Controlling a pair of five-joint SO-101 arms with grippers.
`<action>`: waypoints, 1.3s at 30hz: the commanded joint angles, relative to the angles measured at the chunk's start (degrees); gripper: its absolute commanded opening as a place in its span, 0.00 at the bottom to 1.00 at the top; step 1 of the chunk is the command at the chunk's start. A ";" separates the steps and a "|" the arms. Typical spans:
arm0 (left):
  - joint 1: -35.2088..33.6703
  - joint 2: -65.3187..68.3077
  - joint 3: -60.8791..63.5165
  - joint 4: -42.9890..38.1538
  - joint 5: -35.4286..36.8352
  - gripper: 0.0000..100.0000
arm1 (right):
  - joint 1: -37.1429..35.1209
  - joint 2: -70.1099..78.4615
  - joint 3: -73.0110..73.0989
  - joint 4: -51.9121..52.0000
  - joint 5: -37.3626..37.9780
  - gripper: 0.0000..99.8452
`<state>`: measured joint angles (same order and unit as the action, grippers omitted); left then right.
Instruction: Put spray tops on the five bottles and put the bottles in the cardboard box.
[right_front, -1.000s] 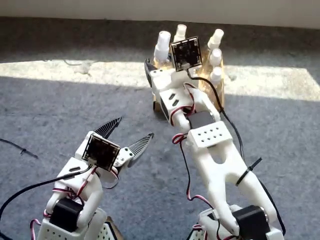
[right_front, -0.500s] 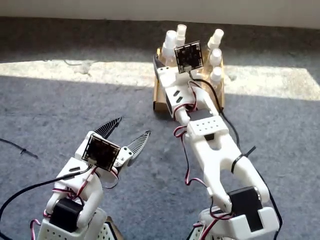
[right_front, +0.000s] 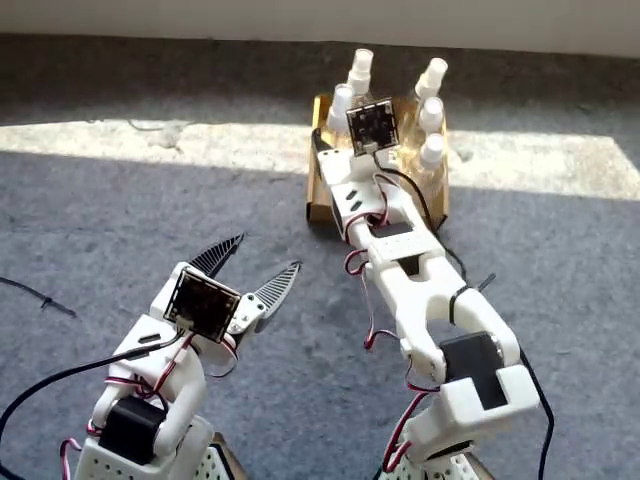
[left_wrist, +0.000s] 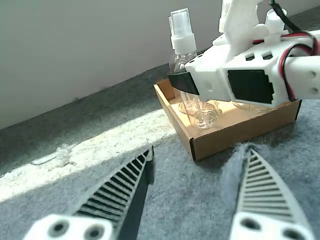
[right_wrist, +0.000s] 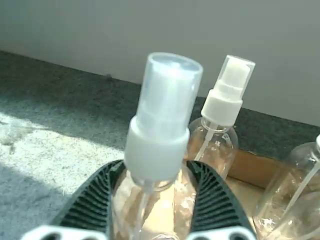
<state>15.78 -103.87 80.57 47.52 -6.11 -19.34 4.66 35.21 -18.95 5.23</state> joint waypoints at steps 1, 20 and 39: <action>1.01 -0.13 -0.22 -0.09 -0.44 0.26 | 0.40 0.31 -0.66 -1.80 0.35 0.00; 1.01 -0.13 -0.22 -0.09 -0.44 0.26 | 0.48 1.27 1.71 -1.45 -5.63 0.10; 1.01 -0.13 -0.22 -0.09 -0.44 0.26 | 0.31 0.92 1.36 -1.27 -5.63 0.23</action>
<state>15.78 -103.87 80.57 47.52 -6.11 -19.43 6.86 37.14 -19.47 -0.04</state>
